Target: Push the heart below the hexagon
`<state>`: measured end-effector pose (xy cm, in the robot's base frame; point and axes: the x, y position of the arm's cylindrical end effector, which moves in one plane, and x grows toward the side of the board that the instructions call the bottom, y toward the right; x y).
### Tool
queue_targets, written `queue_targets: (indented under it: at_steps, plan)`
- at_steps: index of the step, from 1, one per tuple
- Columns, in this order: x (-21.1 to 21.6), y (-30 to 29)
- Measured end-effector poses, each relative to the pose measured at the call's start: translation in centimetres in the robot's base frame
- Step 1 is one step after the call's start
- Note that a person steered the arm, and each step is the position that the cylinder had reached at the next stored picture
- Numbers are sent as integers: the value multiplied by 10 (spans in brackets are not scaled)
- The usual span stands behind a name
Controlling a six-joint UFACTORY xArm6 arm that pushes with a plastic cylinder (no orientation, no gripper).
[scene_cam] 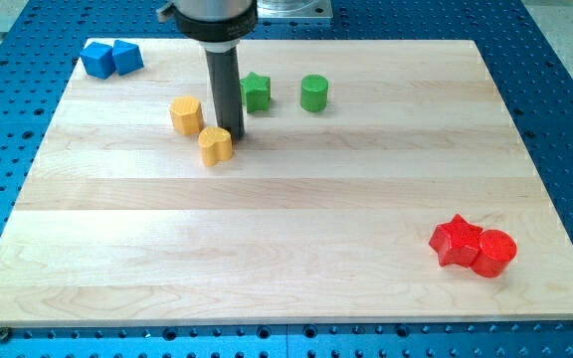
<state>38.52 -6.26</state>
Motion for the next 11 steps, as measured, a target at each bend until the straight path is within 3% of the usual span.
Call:
queue_targets:
  at_steps: [2,3,4,5,7,8,9,11]
  plan:
    - [51,-14]
    - [52,14]
    - [79,45]
    - [95,16]
    - [74,2]
    - [79,2]
    - [112,-19]
    - [84,-25]
